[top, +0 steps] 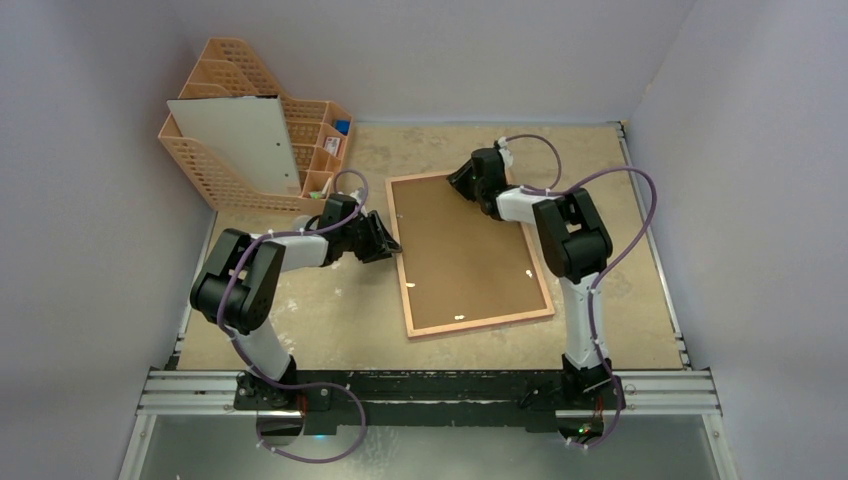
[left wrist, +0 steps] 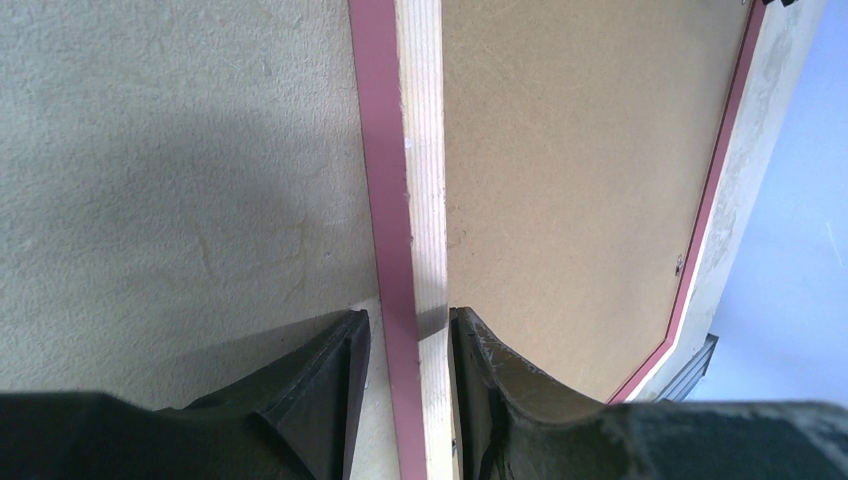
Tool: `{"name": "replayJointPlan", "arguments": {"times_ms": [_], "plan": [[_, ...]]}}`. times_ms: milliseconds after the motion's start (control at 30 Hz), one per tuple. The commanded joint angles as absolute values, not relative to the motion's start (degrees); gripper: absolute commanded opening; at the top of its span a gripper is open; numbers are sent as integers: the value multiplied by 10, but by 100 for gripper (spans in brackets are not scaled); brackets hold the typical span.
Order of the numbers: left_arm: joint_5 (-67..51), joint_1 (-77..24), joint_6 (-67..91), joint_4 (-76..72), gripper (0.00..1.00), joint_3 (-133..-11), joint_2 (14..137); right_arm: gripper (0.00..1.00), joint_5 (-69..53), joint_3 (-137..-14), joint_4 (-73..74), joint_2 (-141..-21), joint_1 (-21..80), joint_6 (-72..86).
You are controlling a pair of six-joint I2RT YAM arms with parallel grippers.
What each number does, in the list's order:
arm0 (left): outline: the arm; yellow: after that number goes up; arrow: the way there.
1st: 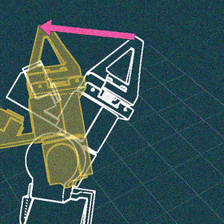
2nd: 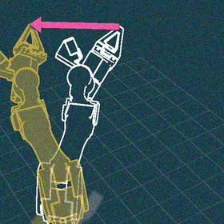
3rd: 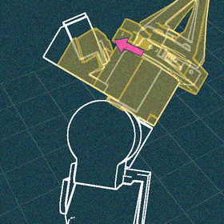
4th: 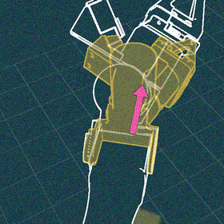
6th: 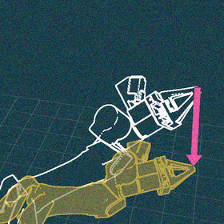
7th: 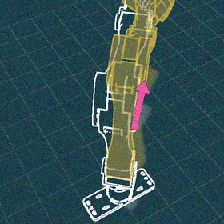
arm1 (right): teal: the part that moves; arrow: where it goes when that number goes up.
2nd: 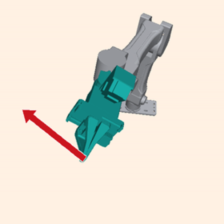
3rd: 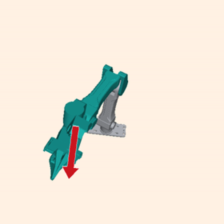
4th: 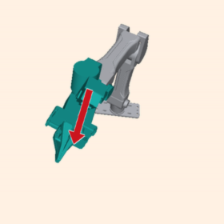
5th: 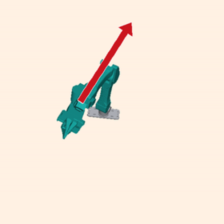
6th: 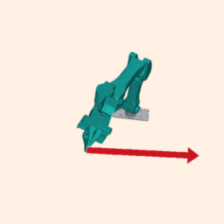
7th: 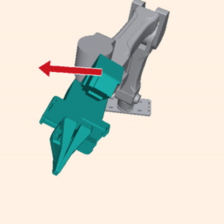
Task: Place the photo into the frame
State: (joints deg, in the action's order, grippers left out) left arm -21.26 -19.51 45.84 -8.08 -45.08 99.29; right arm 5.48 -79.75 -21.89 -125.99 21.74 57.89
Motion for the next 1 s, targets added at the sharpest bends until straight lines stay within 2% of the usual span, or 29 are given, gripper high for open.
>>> {"name": "replayJointPlan", "arguments": {"times_ms": [0,567,767,967], "plan": [[-174,-192,429,-28,38,-426,999,30,90,-811,-182,-1290,214,580],[-171,-192,427,-20,38,-423,990,27,112,-851,-167,-1319,204,596],[-166,-192,427,-13,38,-432,979,32,10,-787,-267,-1223,202,529],[-167,-192,426,-7,41,-448,967,35,3,-768,-221,-1121,178,478]]}}
